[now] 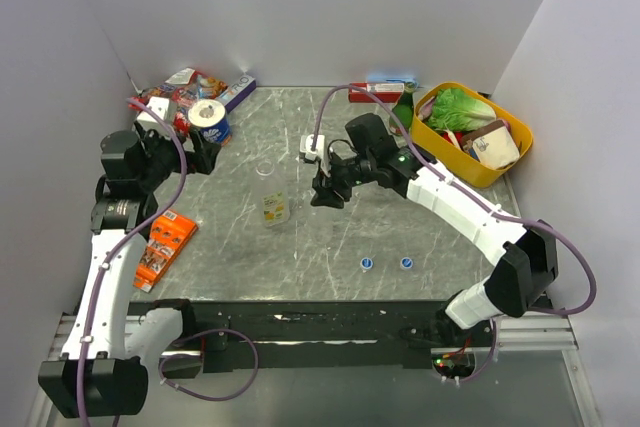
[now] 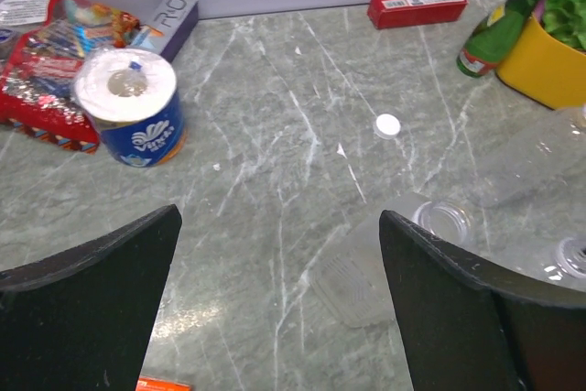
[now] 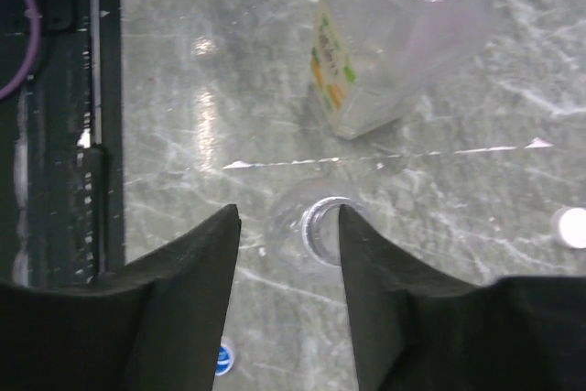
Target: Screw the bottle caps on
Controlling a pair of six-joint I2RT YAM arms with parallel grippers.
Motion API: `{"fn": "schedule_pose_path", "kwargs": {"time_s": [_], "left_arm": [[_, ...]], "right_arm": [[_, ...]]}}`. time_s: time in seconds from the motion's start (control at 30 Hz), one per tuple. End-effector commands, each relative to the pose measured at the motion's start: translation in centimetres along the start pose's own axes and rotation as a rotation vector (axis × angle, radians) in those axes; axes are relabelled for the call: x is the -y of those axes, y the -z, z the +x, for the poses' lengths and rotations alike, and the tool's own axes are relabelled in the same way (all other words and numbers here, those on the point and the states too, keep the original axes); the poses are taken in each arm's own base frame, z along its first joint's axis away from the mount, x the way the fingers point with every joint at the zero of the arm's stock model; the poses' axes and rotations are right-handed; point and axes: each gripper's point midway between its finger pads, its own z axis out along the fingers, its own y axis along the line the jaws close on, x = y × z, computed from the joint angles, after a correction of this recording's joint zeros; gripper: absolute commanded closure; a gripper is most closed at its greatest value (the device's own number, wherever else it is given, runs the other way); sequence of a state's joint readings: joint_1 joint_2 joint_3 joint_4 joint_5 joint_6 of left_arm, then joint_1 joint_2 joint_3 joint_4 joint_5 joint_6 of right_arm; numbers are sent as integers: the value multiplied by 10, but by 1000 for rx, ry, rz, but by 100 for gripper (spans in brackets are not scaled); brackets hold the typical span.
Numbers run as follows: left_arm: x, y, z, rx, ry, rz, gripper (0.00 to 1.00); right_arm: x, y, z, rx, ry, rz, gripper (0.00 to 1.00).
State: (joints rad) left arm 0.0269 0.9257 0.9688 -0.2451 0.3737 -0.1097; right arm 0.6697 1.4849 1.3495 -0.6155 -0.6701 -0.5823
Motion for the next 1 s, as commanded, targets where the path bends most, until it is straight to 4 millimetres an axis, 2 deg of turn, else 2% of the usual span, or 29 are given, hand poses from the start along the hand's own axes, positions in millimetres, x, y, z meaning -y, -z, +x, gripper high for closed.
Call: {"fn": "schedule_pose_path", "kwargs": {"time_s": [0.0,0.07,0.1,0.2,0.27,0.3,0.47,0.73,0.83,0.97], "left_arm": [[20,4,-12,39,-6,108,4],[30,5,-17,43,-16,165,4],[34,6,-18,45,-19,183,4],[52,11,-22,48,-48,267,4],[57,13,-24,51,-63,294,4],[68,15,-21,40,-68,342,4],[76,15,-16,24,-65,385,4],[79,15,-22,35,-72,398,4],[79,14,-22,33,-67,397,4],[79,14,-21,26,-67,399,4]], "right_arm": [[2,-4,28,-72,-24,45,55],[2,-3,28,-69,-19,51,63],[1,0,26,-64,-11,57,71],[-3,11,20,-61,10,66,82],[-6,16,20,-62,18,70,87],[-8,20,19,-58,26,73,88],[-12,21,22,-58,25,67,91],[-8,21,23,-67,33,82,92],[-8,24,18,-54,33,88,85],[-6,36,-6,-4,46,116,84]]}}
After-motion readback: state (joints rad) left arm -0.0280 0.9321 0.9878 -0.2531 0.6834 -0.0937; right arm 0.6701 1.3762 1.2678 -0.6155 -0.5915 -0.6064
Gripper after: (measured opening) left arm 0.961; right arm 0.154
